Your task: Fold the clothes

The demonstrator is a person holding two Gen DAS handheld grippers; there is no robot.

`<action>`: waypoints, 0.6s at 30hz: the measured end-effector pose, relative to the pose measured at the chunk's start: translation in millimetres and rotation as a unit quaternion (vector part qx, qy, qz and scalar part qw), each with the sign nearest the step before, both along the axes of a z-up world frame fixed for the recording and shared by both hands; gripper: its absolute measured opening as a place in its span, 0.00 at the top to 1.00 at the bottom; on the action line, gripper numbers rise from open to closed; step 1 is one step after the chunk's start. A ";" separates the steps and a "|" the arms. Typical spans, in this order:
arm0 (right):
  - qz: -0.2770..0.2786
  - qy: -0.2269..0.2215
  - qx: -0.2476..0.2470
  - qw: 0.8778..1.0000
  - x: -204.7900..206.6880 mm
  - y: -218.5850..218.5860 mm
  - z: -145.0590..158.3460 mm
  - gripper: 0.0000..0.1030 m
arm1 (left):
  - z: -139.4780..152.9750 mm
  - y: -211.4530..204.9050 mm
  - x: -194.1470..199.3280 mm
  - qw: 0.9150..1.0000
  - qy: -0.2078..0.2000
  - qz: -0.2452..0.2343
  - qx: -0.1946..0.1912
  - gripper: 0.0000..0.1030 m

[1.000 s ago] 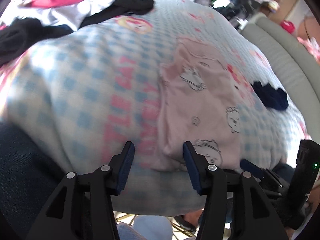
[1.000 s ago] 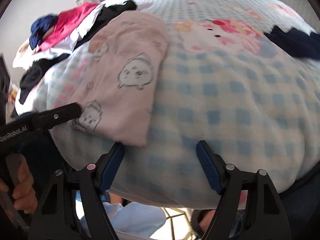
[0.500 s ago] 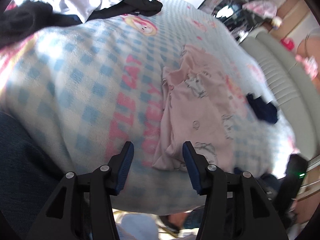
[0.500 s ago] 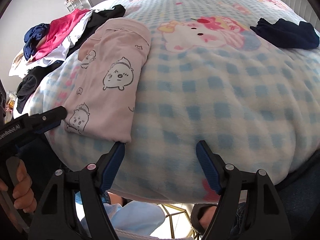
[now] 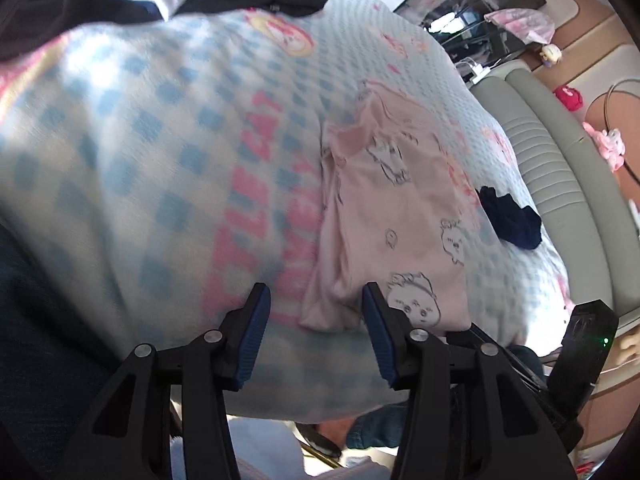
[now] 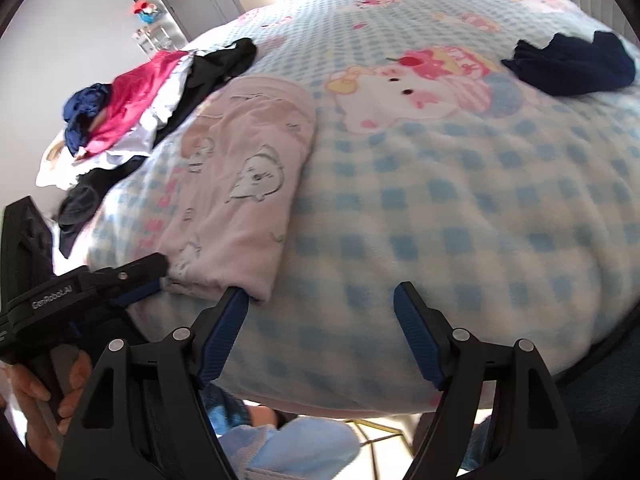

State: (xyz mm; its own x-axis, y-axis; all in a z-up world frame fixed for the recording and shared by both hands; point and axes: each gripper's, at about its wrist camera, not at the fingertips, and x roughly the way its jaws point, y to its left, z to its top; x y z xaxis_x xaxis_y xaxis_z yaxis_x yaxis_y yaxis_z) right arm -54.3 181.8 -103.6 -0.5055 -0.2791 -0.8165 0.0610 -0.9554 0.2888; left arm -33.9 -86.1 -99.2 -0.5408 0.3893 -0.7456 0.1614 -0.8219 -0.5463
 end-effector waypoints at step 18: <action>0.030 -0.032 -0.069 0.997 -23.7 -22.6 -18.6 0.31 | -15.9 24.1 -22.6 0.998 -0.017 -0.038 0.039 0.48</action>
State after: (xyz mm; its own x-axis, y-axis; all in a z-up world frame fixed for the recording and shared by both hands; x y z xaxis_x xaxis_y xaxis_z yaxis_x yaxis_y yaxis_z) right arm -78.0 159.2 -122.1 -0.4328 -0.4186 -0.7984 0.0933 -0.9017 0.4222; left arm -56.6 -62.0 -115.1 -0.4820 0.4863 -0.7288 0.1202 -0.7873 -0.6047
